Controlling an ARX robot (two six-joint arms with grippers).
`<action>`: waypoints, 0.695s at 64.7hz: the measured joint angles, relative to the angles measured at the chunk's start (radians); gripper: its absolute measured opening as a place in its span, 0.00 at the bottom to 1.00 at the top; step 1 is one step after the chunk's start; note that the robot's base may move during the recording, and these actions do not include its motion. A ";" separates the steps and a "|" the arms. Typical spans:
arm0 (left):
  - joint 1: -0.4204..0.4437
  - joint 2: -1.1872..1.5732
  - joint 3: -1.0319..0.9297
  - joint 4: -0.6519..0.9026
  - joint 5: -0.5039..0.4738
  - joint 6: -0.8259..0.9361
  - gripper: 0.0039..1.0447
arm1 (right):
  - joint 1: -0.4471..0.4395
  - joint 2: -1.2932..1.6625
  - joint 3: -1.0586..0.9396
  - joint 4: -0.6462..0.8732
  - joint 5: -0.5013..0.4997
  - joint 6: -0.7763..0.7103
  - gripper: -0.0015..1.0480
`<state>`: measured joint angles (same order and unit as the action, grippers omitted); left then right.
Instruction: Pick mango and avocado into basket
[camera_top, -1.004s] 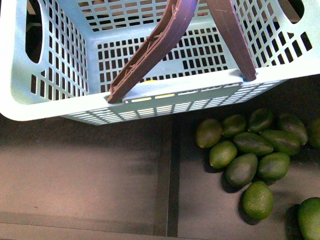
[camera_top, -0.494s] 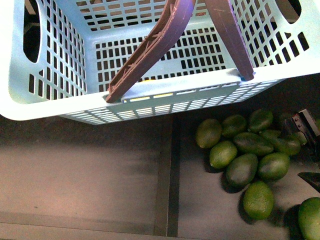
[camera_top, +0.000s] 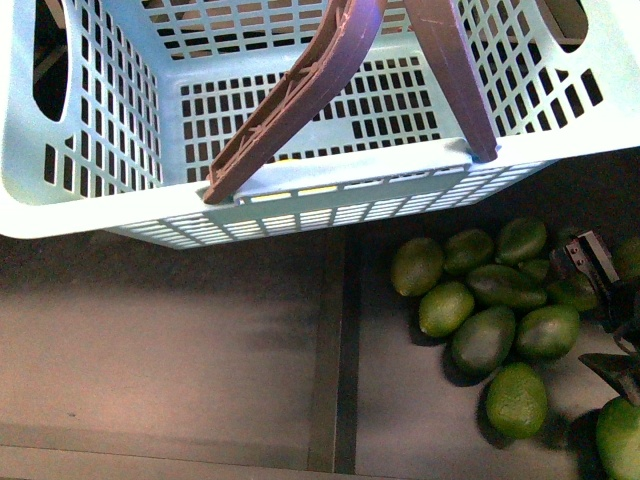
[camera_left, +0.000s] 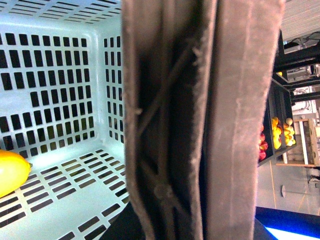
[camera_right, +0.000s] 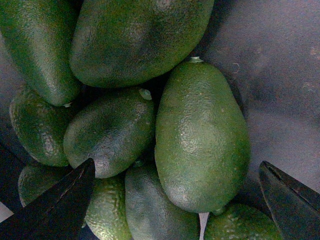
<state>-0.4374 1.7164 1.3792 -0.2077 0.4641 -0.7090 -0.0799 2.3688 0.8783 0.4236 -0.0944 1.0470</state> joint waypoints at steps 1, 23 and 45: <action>0.000 0.000 0.000 0.000 0.000 0.000 0.14 | 0.000 0.002 0.003 -0.002 0.000 0.000 0.92; 0.000 0.000 0.000 0.000 -0.001 0.000 0.14 | 0.021 0.085 0.092 -0.036 0.002 0.001 0.92; 0.000 0.000 0.000 0.000 0.000 0.000 0.14 | 0.034 0.122 0.148 -0.054 0.005 -0.001 0.92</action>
<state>-0.4374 1.7164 1.3792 -0.2077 0.4641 -0.7086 -0.0460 2.4908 1.0264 0.3695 -0.0898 1.0462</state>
